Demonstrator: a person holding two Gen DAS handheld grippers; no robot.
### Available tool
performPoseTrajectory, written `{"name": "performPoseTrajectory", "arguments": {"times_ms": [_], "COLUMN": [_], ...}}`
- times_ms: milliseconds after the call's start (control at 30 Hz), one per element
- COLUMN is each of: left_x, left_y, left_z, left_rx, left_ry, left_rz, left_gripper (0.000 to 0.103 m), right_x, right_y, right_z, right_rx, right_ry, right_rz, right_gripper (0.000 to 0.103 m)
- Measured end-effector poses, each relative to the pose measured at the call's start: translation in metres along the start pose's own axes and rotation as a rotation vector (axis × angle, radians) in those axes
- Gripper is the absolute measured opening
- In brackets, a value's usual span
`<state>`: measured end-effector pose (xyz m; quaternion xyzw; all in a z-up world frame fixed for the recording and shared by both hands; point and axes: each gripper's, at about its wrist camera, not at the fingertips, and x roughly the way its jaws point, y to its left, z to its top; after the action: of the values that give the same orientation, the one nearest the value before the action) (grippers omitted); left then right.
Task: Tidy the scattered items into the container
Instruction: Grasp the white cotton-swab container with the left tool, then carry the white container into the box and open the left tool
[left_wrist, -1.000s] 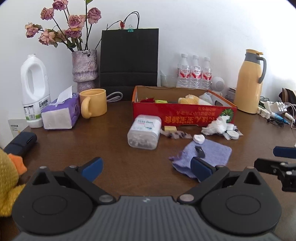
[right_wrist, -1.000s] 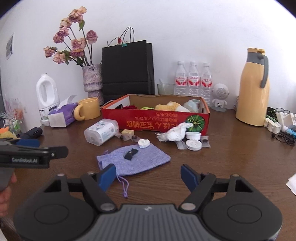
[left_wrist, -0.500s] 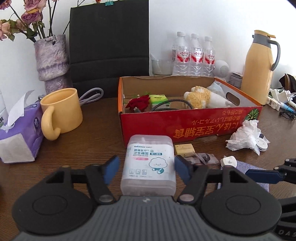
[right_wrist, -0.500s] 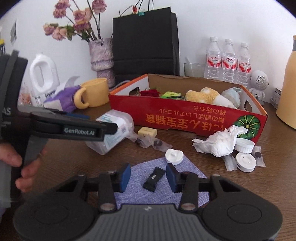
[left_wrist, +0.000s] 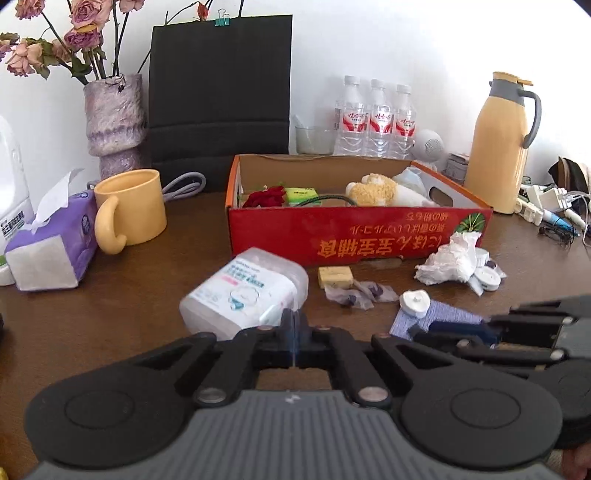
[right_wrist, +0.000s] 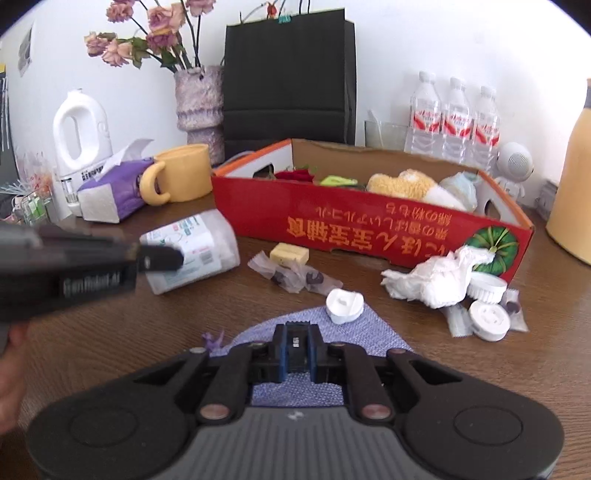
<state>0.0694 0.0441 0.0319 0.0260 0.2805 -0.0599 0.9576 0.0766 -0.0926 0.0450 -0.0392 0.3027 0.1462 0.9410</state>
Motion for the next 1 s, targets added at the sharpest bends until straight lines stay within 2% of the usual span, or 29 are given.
{"name": "performPoseTrajectory", "arguments": {"times_ms": [67,100,133,200,267,333,367,467,500,533,600,667,733,867,933,1000], "left_x": [-0.012,-0.016,-0.018,-0.012,0.007,0.037,0.051,0.075,0.078,0.077,0.068,0.055,0.041,0.003,-0.022,-0.047], "left_y": [0.001,0.004,0.008,0.018,0.032,0.05,0.057,0.069,0.071,0.071,0.068,0.061,0.052,0.035,0.021,0.008], "left_z": [-0.003,-0.001,0.003,0.013,0.02,0.027,0.028,0.028,0.027,0.026,0.024,0.021,0.016,-0.003,-0.01,-0.017], "left_rx": [0.035,0.063,0.094,0.168,0.215,0.173,0.148,0.11,0.101,0.093,0.094,0.086,0.054,-0.044,-0.051,-0.048], "left_ry": [-0.072,-0.089,-0.098,-0.084,-0.019,0.106,0.152,0.206,0.213,0.212,0.178,0.153,0.131,0.069,0.019,-0.028], "left_rz": [0.025,0.02,0.02,-0.012,-0.118,-0.204,-0.217,-0.243,-0.26,-0.267,-0.259,-0.238,-0.149,-0.061,0.01,0.038], "left_gripper": [0.008,0.029,0.069,0.102,0.103,0.103,0.103,0.101,0.095,0.082,0.071,0.07,0.068,0.067,0.066,0.065], "right_x": [-0.014,-0.02,-0.026,-0.033,-0.039,-0.041,-0.042,-0.04,-0.038,-0.037,-0.038,-0.039,-0.043,-0.056,-0.065,-0.076], "right_y": [-0.003,-0.004,-0.005,-0.008,-0.011,-0.014,-0.015,-0.015,-0.014,-0.014,-0.015,-0.018,-0.019,-0.021,-0.022,-0.022], "right_z": [0.001,0.0,-0.001,-0.004,-0.008,-0.011,-0.011,-0.013,-0.013,-0.014,-0.015,-0.017,-0.017,-0.017,-0.019,-0.023], "right_rx": [0.02,0.025,0.025,0.032,0.043,0.061,0.067,0.073,0.065,0.058,0.054,0.063,0.058,0.066,0.074,0.072], "right_ry": [-0.033,-0.04,-0.044,-0.044,-0.048,-0.053,-0.056,-0.054,-0.048,-0.043,-0.042,-0.042,-0.053,-0.071,-0.079,-0.086], "right_rz": [0.019,0.027,0.03,0.036,0.045,0.052,0.054,0.055,0.051,0.047,0.035,0.032,0.015,0.011,0.01,0.006], "right_gripper": [0.01,0.01,0.01,0.01,0.01,0.01,0.01,0.01,0.01,0.01,0.01,0.01,0.01,0.01,0.01,0.01]}}
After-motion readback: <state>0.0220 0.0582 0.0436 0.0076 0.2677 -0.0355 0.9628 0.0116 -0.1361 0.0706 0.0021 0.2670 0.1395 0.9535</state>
